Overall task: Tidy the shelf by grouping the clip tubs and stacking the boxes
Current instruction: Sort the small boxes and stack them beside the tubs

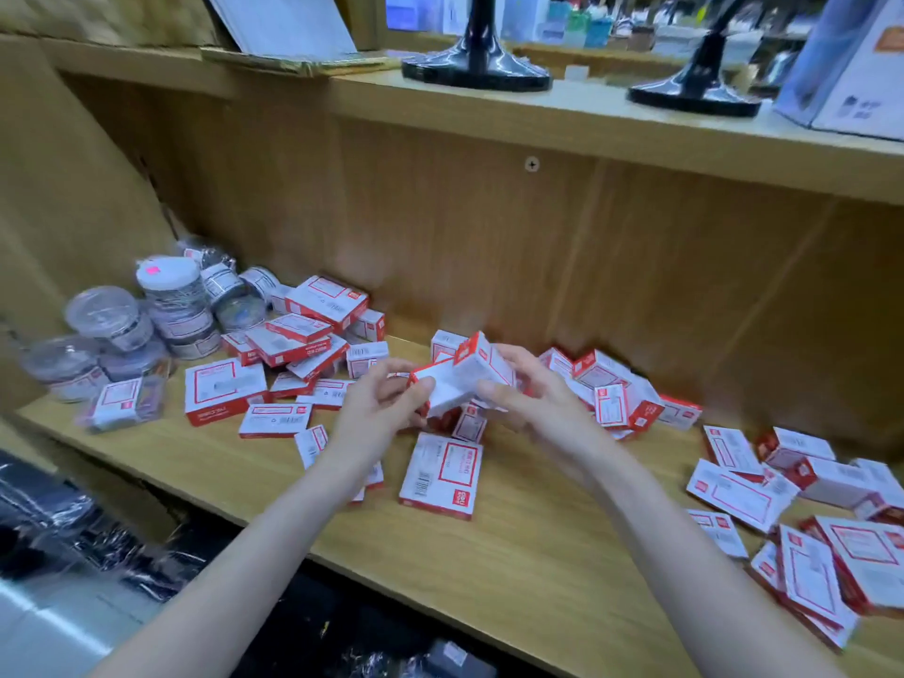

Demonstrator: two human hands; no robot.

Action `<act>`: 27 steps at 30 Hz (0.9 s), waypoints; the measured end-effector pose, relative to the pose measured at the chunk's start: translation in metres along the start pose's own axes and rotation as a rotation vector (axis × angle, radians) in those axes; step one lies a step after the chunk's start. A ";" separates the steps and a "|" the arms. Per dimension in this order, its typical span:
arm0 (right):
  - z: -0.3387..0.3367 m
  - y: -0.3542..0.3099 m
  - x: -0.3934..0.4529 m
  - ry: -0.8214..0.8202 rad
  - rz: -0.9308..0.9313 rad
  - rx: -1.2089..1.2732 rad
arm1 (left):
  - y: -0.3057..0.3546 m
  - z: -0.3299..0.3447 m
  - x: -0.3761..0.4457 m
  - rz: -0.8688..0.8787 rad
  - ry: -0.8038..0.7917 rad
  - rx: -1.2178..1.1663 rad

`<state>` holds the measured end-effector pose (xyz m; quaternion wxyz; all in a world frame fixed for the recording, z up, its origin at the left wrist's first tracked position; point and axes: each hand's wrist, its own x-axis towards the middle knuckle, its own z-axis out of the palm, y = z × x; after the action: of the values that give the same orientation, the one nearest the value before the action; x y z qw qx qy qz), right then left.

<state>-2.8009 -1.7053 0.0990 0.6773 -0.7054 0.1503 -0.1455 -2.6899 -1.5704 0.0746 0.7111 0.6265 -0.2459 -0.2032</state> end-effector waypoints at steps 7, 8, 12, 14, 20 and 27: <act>0.075 -0.003 0.065 -0.070 0.112 0.401 | 0.010 -0.074 0.038 -0.020 -0.070 0.126; 0.084 -0.004 0.075 -0.048 0.116 0.422 | 0.012 -0.089 0.047 0.022 -0.082 0.191; 0.109 -0.003 0.109 0.080 0.114 0.338 | 0.012 -0.156 0.084 0.259 0.011 0.804; 0.119 -0.006 0.127 0.173 0.025 0.119 | 0.005 -0.178 0.096 0.144 -0.050 1.072; 0.164 -0.021 0.194 0.087 -0.310 -0.544 | -0.016 -0.193 0.100 -0.073 -0.207 1.151; 0.181 -0.010 0.226 -0.148 -0.283 -1.115 | -0.014 -0.194 0.094 -0.097 -0.261 1.095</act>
<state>-2.5200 -1.6324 0.1024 0.1862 -0.9771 0.0605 -0.0837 -2.4972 -1.4752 0.0518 0.2357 0.8843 -0.3725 -0.1540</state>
